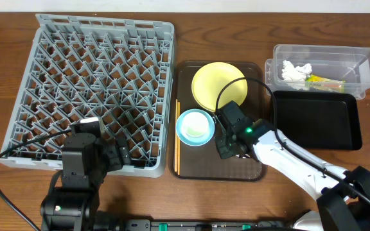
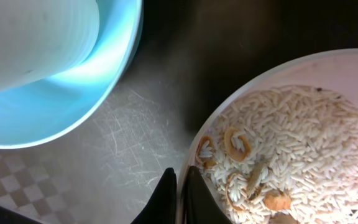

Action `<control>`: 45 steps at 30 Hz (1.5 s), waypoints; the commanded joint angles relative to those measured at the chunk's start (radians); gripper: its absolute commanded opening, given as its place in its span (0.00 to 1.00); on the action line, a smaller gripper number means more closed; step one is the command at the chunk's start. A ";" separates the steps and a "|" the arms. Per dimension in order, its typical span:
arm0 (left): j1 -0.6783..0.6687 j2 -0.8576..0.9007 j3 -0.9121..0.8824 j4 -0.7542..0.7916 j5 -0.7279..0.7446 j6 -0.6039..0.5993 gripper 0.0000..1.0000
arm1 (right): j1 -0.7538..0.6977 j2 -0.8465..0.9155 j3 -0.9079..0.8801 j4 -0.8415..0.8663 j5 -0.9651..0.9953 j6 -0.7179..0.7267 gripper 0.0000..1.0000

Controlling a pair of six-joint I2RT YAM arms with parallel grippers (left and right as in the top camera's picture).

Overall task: Sort waste into correct bins and load items into the dishwasher
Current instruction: 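Grasp rim of pink rice plate with right gripper, then lift pink plate and tip rice onto black tray with right gripper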

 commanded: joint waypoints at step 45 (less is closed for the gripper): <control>0.004 -0.001 0.026 -0.004 -0.005 0.014 0.91 | -1.202 0.204 0.200 -0.046 -1.308 -0.170 0.01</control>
